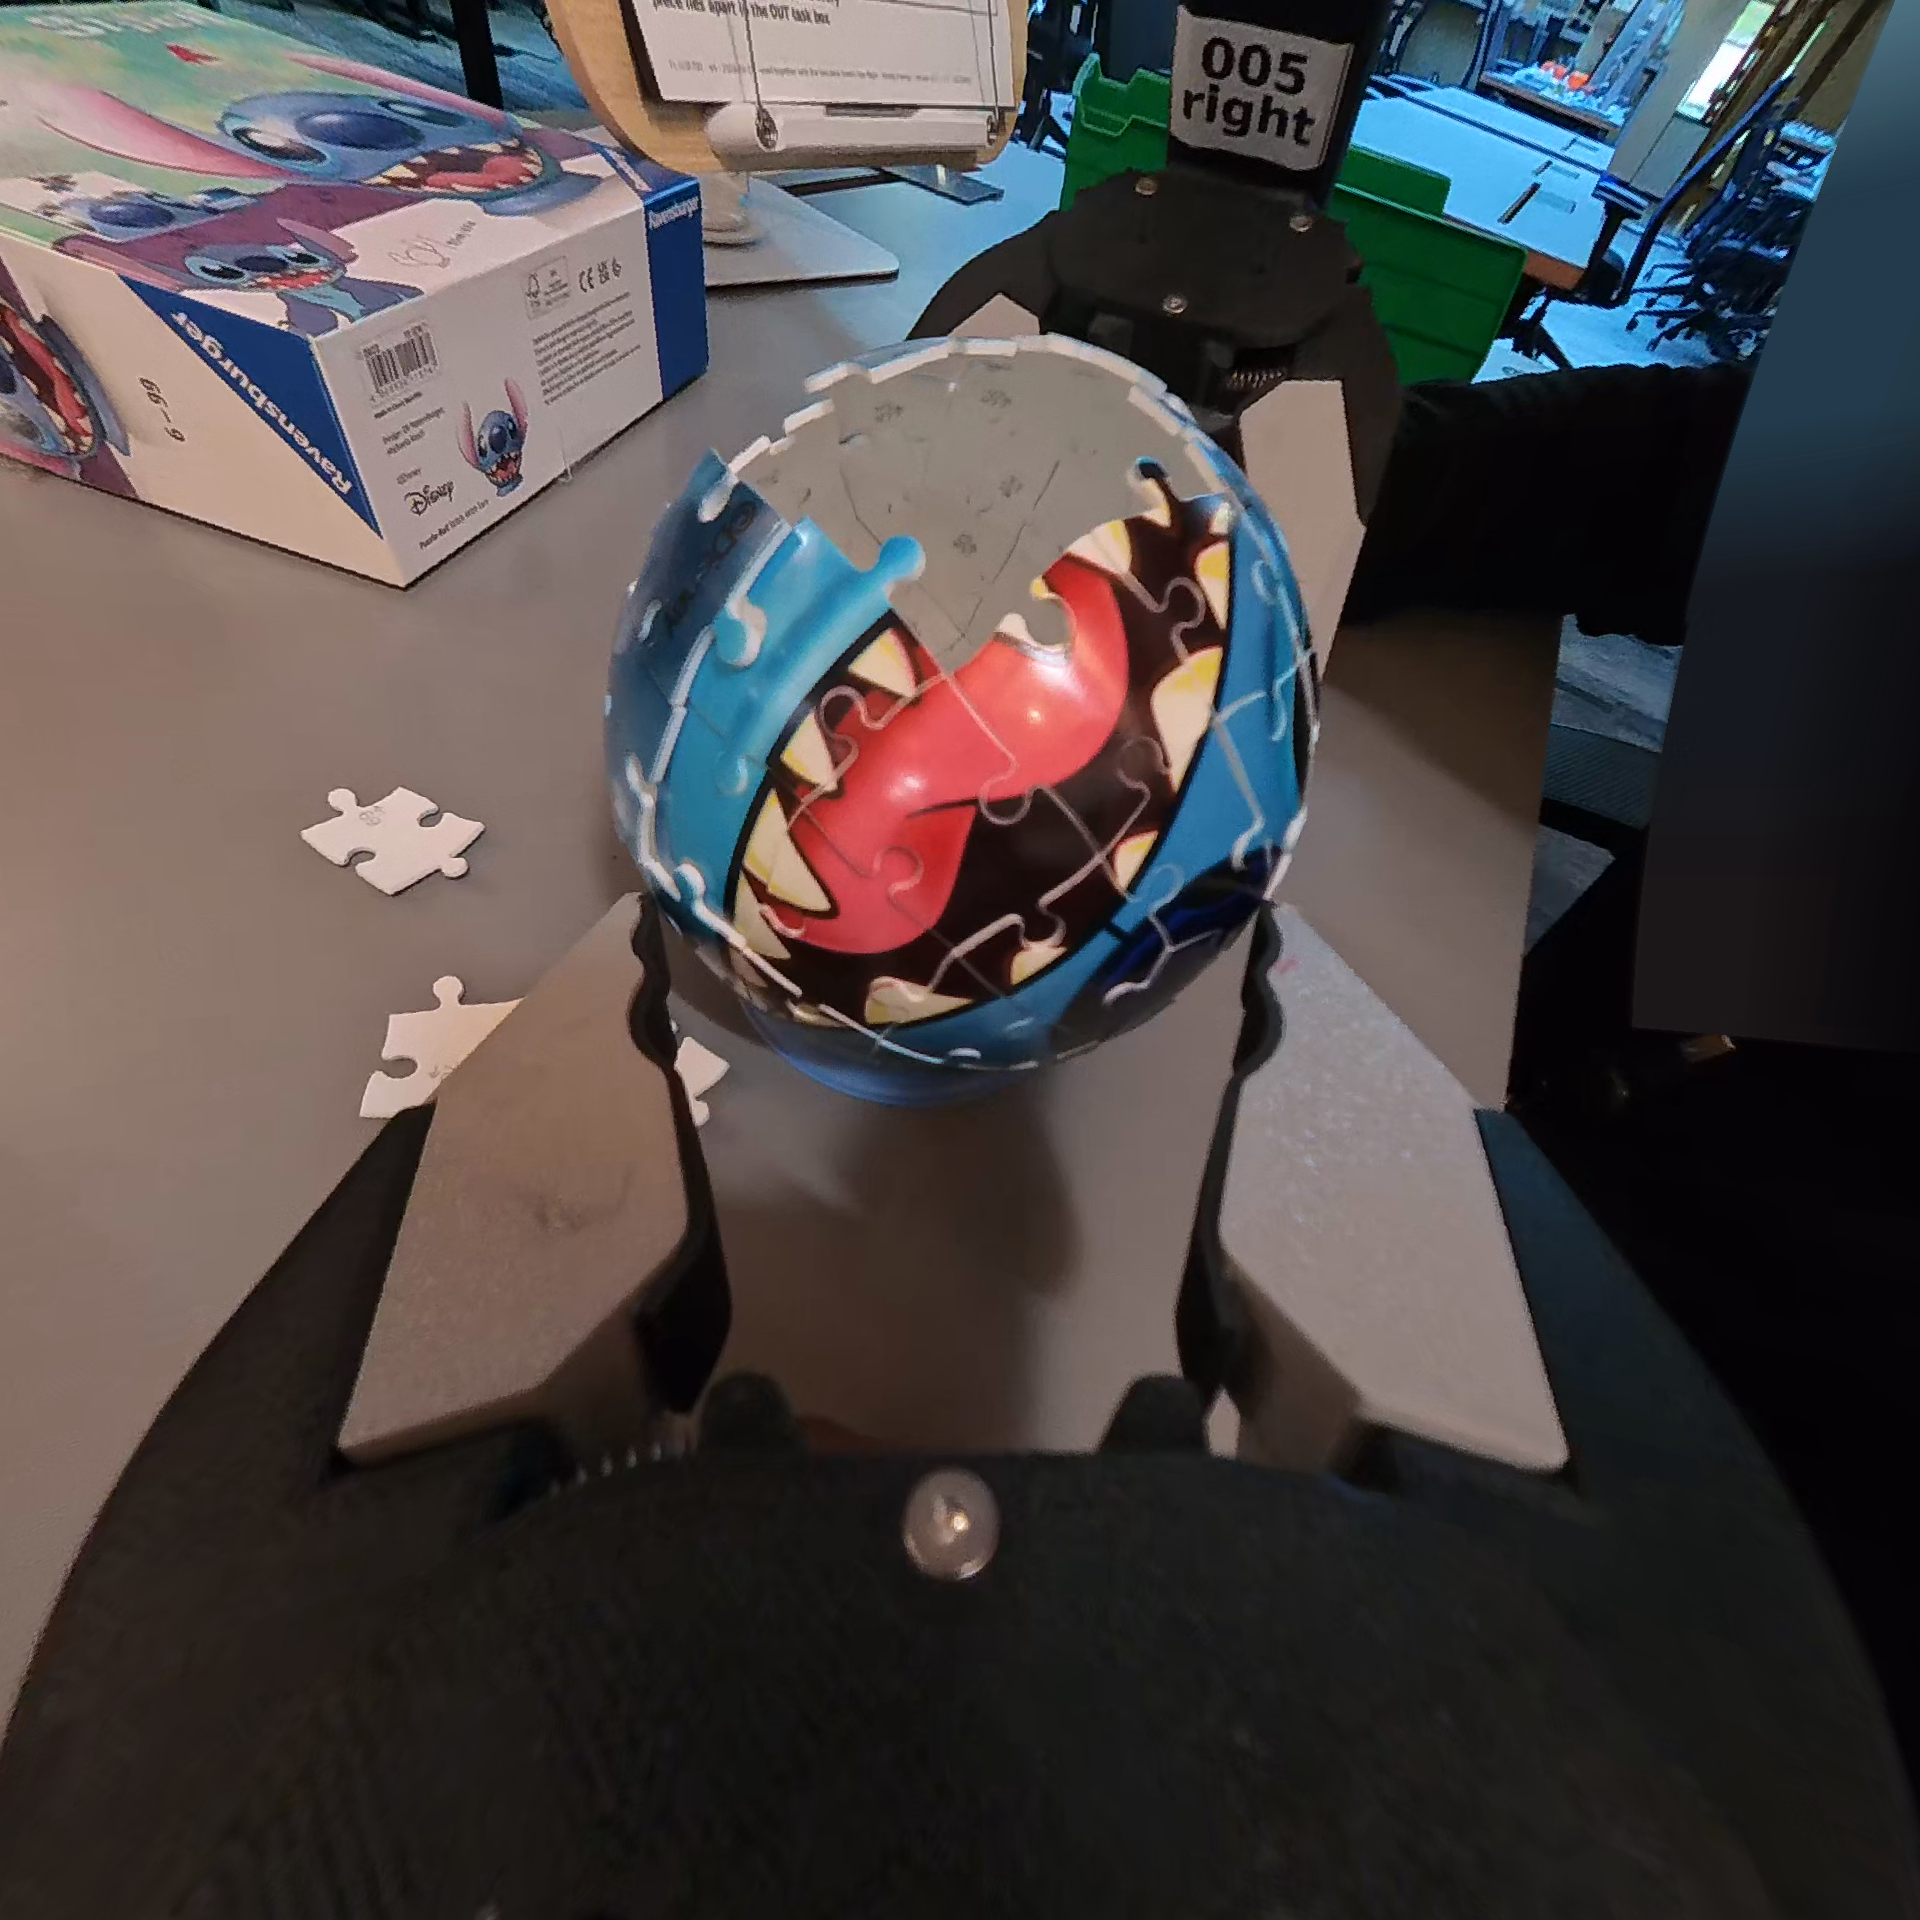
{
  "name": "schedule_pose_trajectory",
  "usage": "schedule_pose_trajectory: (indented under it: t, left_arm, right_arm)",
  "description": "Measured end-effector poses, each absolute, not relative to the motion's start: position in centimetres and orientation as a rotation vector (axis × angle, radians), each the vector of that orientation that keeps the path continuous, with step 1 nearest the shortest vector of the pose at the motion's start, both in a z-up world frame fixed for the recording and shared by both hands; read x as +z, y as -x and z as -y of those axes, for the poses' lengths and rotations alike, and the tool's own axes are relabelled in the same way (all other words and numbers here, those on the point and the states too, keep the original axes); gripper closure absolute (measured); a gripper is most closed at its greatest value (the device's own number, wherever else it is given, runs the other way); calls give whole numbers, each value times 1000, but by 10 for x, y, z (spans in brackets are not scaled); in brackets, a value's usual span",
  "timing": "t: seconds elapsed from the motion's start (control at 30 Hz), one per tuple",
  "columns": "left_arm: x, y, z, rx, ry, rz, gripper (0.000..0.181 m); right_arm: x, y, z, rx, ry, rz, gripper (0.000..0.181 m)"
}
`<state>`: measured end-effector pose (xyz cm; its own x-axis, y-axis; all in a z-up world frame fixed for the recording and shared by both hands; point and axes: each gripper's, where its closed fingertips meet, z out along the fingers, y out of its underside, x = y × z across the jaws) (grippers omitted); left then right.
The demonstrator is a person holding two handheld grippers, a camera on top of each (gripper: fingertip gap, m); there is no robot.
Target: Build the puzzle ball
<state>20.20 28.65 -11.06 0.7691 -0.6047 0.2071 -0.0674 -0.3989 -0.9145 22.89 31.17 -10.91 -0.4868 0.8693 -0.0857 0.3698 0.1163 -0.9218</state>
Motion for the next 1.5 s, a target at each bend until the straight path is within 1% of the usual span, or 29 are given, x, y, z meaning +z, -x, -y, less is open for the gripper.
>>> schedule_pose_trajectory:
  t: [0.27, 0.4, 0.43, 0.53, 0.57, 0.7, 0.8, 0.83, 0.93, 1.07, 1.23, 1.3, 1.5]
  left_arm:
    - [-105, -190, -280, -612, 1875, -473, 73]
    - [-92, -166, -269, -542, 1799, -390, 73]
    - [-88, -159, -265, -525, 1766, -368, 73]
    - [-73, -145, -256, -480, 1665, -322, 76]
    - [-71, -141, -255, -454, 1650, -315, 77]
    - [-72, -137, -259, -345, 1648, -329, 82]
    - [-69, -141, -265, -317, 1621, -334, 84]
    - [-68, -141, -266, -321, 1612, -327, 87]
    - [-68, -139, -267, -296, 1611, -316, 89]
    - [-63, -135, -266, -198, 1567, -305, 94]
    - [-64, -135, -267, -213, 1577, -305, 97]
    - [-63, -134, -267, -216, 1573, -298, 98]
    - [-63, -135, -267, -214, 1571, -305, 101]
  right_arm:
    - [-110, -239, -322, 1253, 1150, 1932, 70]
    - [-81, -266, -347, 1226, 1104, 1894, 70]
    - [-70, -275, -358, 1233, 1105, 1860, 73]
    - [-54, -306, -391, 1222, 1135, 1756, 93]
    - [-57, -316, -400, 1192, 1155, 1743, 96]
    - [-84, -355, -425, 1025, 1241, 1720, 95]
    - [-104, -376, -435, 945, 1298, 1733, 103]
    - [-109, -380, -438, 937, 1322, 1731, 104]
    - [-117, -381, -439, 968, 1360, 1730, 105]
    - [-137, -379, -432, 883, 1321, 1843, 103]
    - [-155, -382, -424, 842, 1311, 1967, 112]
    - [-159, -385, -423, 830, 1307, 2004, 123]
    - [-167, -383, -417, 842, 1312, 2079, 132]
